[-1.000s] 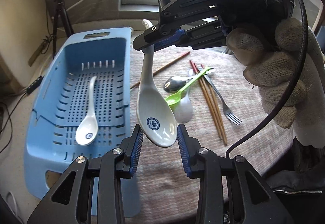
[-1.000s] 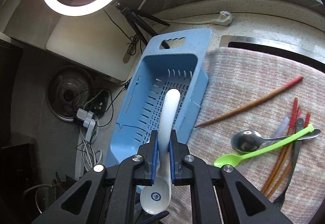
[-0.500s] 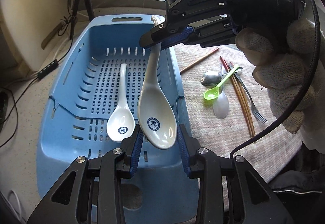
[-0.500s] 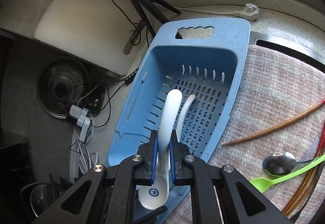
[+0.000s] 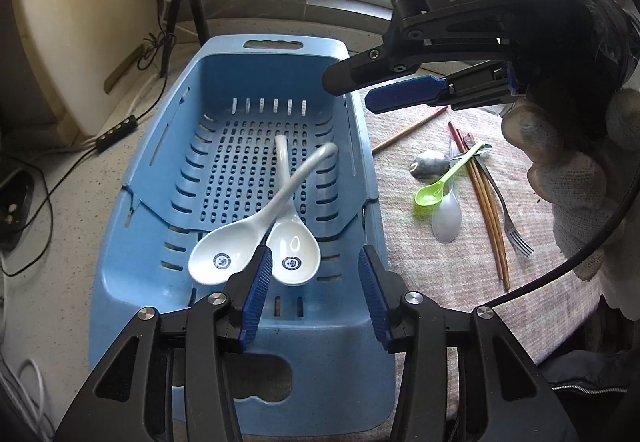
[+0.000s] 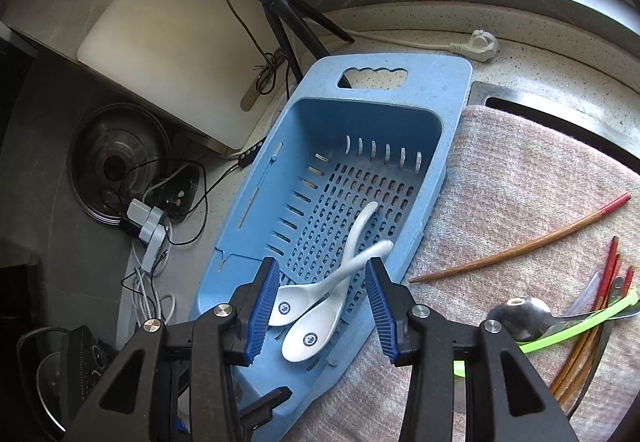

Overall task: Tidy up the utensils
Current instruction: 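Carry the second white spoon into the blue basket and release it, then move the right tool back to the steel fork on the towel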

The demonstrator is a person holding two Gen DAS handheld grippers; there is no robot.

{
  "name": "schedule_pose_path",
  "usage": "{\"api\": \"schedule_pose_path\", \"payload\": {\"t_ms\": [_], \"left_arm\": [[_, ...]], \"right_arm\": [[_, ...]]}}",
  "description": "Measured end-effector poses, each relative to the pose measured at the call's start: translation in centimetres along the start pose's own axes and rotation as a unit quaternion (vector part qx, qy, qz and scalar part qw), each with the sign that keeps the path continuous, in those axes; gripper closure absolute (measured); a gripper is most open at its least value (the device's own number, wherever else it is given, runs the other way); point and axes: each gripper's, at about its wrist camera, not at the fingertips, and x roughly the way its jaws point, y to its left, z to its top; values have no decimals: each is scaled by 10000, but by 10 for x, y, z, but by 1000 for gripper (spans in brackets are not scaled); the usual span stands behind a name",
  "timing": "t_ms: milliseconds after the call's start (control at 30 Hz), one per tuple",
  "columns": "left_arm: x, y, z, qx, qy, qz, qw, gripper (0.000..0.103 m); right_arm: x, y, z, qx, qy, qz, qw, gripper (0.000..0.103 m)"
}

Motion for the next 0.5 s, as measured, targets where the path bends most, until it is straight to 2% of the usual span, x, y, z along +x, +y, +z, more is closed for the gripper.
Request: {"api": "schedule_pose_path", "payload": {"t_ms": [200,500], "left_arm": [[-4,-9,-1,33,-67,12,10000,59],[-5,-43,-3,293,-92,-116,9995,59]], "right_arm": [[-34,-20,-10,10,-291,-58,9996,62],[-101,-82,-38,217,-979,-244,9947,62]]}}
